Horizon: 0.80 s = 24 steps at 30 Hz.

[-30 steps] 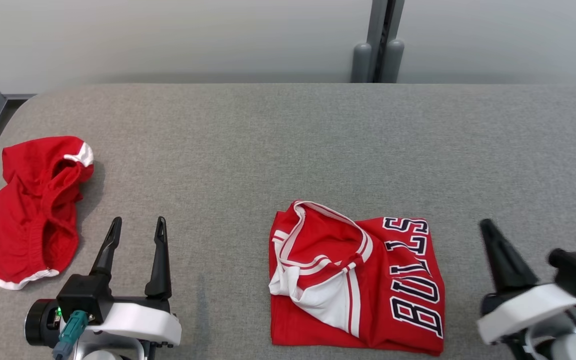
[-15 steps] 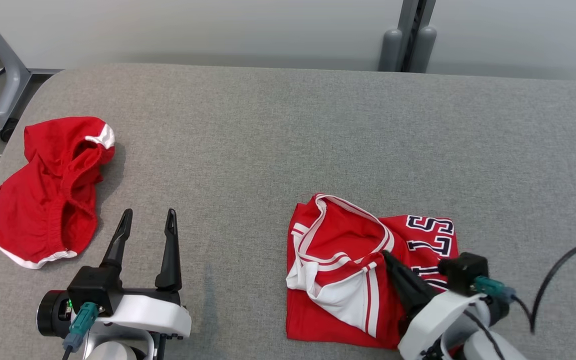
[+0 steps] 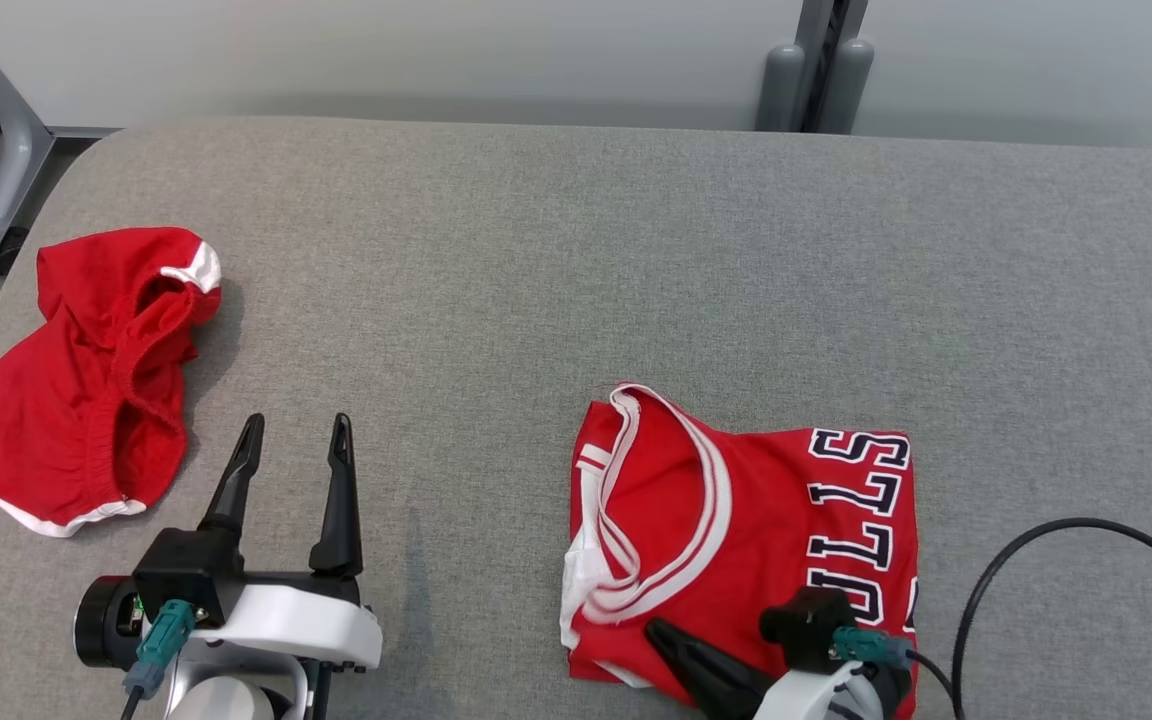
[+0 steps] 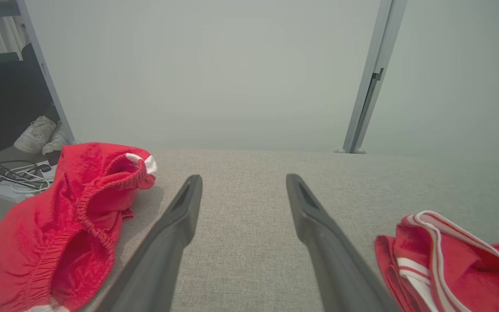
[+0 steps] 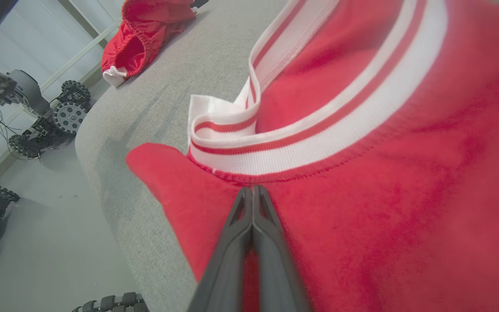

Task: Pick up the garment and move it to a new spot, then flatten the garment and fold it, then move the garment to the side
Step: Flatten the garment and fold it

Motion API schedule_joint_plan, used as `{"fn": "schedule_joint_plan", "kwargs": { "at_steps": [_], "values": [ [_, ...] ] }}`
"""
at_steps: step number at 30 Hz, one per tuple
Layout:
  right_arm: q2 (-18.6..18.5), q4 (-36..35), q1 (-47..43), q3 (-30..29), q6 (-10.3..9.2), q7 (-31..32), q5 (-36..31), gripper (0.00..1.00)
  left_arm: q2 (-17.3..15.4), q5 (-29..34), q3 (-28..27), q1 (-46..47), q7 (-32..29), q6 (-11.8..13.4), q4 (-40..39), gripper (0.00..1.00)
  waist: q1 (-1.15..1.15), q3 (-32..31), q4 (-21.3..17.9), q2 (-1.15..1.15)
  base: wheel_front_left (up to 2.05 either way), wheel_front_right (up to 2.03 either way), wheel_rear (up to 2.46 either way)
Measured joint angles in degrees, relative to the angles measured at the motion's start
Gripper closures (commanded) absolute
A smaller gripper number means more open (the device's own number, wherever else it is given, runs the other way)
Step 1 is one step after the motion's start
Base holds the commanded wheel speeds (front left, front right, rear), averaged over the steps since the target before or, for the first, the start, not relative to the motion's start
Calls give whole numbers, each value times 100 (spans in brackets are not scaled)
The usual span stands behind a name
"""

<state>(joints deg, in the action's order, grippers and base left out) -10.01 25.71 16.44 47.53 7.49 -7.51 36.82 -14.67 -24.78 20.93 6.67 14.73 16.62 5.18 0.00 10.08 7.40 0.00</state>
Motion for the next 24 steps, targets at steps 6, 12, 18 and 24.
{"fn": "schedule_joint_plan", "kwargs": {
  "at_steps": [6,12,18,24],
  "values": [
    [-144,-126,90,468,0,-45,254,100,15,8,-35,66,7,-27,31,0,0,17,-52,0,0,0,0],
    [-387,-578,113,390,0,-358,258,100,12,8,-68,48,16,-41,68,0,0,-70,-107,0,0,0,0],
    [-616,-1063,-135,-727,0,-602,73,100,-46,8,-112,-57,18,-1,74,0,0,-212,-223,0,0,0,0],
    [-635,-1302,-590,-2377,0,-664,-369,8,-99,5,-149,-157,15,57,30,0,0,-349,-363,0,0,0,0]
  ]
}}
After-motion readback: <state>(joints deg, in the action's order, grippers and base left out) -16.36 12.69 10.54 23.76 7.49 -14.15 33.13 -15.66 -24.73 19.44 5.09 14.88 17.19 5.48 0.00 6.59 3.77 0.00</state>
